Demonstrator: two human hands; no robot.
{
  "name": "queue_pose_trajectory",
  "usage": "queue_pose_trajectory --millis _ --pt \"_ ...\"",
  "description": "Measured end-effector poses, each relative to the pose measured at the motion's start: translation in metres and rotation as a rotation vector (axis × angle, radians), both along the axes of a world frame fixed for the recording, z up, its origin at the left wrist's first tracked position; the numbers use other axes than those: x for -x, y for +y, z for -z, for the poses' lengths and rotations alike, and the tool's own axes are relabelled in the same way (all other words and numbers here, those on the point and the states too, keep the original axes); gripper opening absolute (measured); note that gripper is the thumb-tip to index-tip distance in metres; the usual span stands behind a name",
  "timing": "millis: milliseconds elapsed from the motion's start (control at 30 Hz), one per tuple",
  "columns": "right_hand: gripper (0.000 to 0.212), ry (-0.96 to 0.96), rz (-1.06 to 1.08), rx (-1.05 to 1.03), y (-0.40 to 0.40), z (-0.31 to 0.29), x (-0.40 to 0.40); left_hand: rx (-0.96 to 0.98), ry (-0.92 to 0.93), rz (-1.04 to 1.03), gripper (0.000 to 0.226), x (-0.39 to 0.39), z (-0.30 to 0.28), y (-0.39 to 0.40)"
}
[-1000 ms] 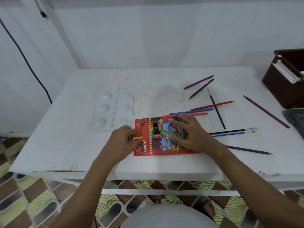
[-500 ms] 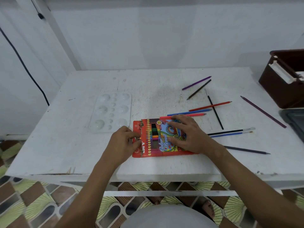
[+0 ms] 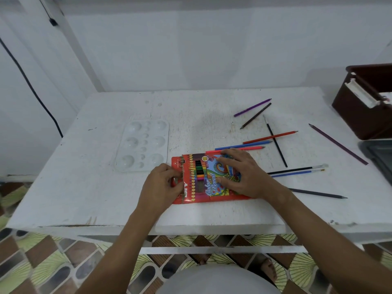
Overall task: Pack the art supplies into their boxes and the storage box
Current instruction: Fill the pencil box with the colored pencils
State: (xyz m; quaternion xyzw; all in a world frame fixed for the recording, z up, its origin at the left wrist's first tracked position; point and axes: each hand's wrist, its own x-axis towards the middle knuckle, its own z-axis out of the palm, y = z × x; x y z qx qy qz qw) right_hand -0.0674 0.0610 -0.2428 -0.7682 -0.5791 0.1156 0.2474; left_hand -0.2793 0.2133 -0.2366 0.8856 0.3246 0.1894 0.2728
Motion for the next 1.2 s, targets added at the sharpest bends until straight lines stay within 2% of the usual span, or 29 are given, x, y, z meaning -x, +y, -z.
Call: queue_pose_trajectory --millis 333,467,767,967,1067,1200 --pt "0.08 -0.025 -0.008 0.022 -0.001 0.004 -0.006 0.027 -0.009 0.004 0.029 -0.003 -0.001 -0.001" --pt "0.082 -0.013 -0.007 0.033 0.0 0.006 -0.006 -0.001 0.049 -0.047 0.021 -0.007 -0.001 0.0" --pt "0.076 -0.015 -0.007 0.038 0.0 0.005 -0.006 0.011 0.045 -0.114 0.016 -0.012 0.001 -0.003" --pt "0.082 -0.044 -0.012 0.063 -0.001 0.006 -0.007 0.099 0.146 0.058 0.019 -0.005 -0.01 0.015" --pt "0.083 -0.053 -0.015 0.094 -0.001 0.006 -0.008 0.17 0.168 0.038 0.016 -0.012 -0.027 0.031" --pt "0.073 -0.038 -0.015 0.094 -0.001 0.004 -0.011 0.046 0.104 0.086 0.019 -0.064 -0.046 0.046"
